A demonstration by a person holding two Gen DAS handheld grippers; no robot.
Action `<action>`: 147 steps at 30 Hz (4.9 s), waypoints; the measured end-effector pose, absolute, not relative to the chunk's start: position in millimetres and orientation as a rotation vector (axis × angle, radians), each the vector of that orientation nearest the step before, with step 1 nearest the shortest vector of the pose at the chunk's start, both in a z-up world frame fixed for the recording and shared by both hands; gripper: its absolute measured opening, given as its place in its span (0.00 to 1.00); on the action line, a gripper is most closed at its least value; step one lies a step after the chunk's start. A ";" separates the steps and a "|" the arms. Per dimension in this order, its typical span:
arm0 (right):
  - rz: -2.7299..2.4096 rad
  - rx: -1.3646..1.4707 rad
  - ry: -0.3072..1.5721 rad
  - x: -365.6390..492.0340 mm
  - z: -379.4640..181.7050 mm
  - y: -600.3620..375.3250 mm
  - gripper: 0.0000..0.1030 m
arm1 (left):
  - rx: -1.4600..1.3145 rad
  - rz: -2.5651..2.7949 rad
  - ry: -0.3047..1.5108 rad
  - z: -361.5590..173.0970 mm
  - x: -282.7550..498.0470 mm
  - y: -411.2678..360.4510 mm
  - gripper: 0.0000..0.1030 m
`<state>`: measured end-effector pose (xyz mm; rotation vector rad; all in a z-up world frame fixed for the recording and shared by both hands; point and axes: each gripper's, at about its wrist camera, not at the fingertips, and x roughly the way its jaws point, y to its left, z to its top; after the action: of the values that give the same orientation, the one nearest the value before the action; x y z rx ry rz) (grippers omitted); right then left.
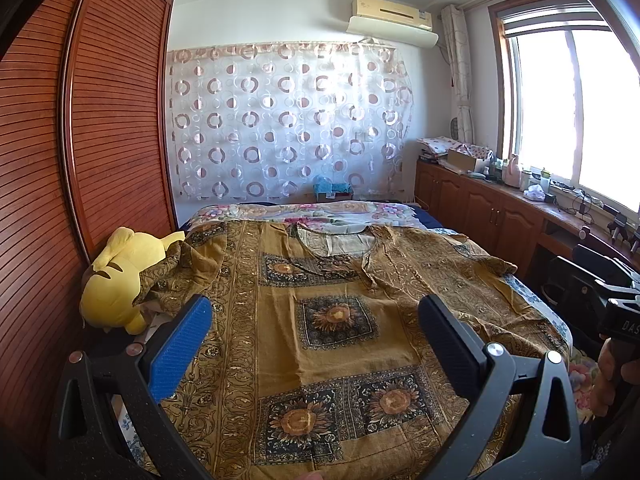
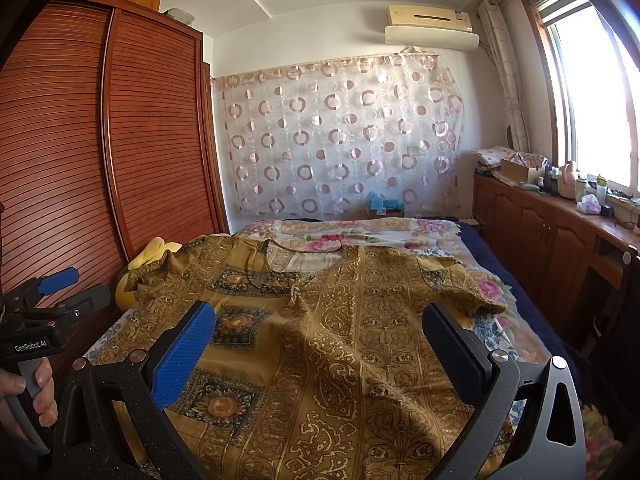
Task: Fold small clothes
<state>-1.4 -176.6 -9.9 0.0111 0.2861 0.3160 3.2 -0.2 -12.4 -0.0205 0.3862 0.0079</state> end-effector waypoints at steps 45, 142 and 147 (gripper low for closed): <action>0.334 0.003 0.319 12.8 -18.7 -170.9 1.00 | -0.026 0.021 0.435 -20.8 14.4 9.3 1.00; 0.525 -0.128 0.589 140.0 -60.7 -105.8 1.00 | 0.060 -0.103 0.894 -125.7 137.7 132.0 0.74; 0.595 -0.115 0.630 146.3 -54.3 -102.8 1.00 | 0.042 -0.104 0.870 -129.0 136.2 135.3 0.78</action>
<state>146.3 -102.8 -54.3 -0.1151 0.6297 0.5953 136.2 135.3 -129.0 0.0419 0.8696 -0.1036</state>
